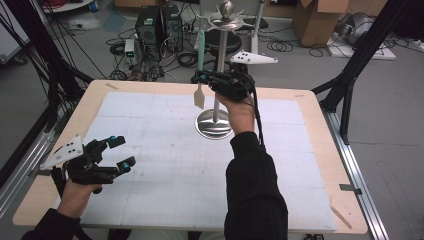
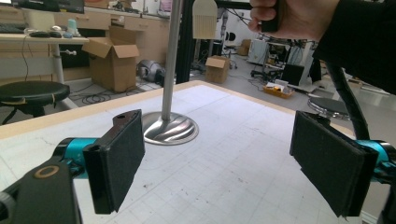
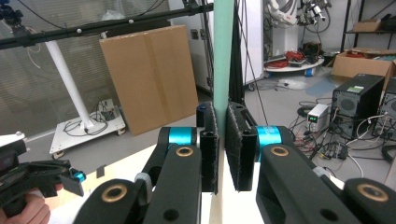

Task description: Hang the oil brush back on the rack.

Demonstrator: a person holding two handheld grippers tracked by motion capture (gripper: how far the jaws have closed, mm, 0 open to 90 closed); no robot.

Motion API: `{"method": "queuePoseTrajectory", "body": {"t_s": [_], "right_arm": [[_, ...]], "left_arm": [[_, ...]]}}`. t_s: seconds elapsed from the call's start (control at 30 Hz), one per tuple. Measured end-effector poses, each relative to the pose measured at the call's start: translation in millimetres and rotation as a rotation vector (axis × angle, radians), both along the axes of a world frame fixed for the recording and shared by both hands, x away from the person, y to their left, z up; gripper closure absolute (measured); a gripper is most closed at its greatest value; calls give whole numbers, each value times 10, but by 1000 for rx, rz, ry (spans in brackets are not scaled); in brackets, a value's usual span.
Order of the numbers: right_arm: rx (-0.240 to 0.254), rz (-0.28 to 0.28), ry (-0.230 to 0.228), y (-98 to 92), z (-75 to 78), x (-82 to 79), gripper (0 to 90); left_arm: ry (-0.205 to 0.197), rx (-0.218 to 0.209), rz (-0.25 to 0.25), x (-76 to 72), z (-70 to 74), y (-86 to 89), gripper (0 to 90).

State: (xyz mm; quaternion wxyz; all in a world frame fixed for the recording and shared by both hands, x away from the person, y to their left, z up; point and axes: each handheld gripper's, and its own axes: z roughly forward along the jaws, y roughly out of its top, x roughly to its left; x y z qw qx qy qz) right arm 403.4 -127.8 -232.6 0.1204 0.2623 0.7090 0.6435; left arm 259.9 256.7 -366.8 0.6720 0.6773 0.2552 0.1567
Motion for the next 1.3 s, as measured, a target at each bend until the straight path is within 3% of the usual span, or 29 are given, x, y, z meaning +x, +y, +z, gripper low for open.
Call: {"method": "queuePoseTrajectory", "body": {"t_s": [0.2, 0.67, 0.8, 0.87, 0.97, 1.03, 1.13, 1.3], "right_arm": [[-10, -31, 14, 7, 53, 65, 841], [-19, -73, 54, -60, 9, 123, 840], [-37, -98, 38, -78, -6, 93, 820], [-59, -128, 16, -87, -8, 57, 632], [-150, -204, -38, -102, -55, -40, 440], [-183, -231, -39, -142, -122, -104, 334], [-207, -266, -45, -237, -271, -240, 238], [-253, -286, -35, -480, -637, -592, 168]], "left_arm": [[2, -8, -6, -2, 2, -13, 184], [5, -20, -19, -1, -1, -17, 185], [5, -25, -15, 1, -9, -13, 185], [6, -22, -10, 4, -17, -9, 185], [7, -23, -4, 11, -35, -3, 185], [11, -25, -1, 12, -45, -4, 185], [11, -21, 4, 22, -57, -7, 185], [8, -24, 23, 28, -68, 6, 183]]}}
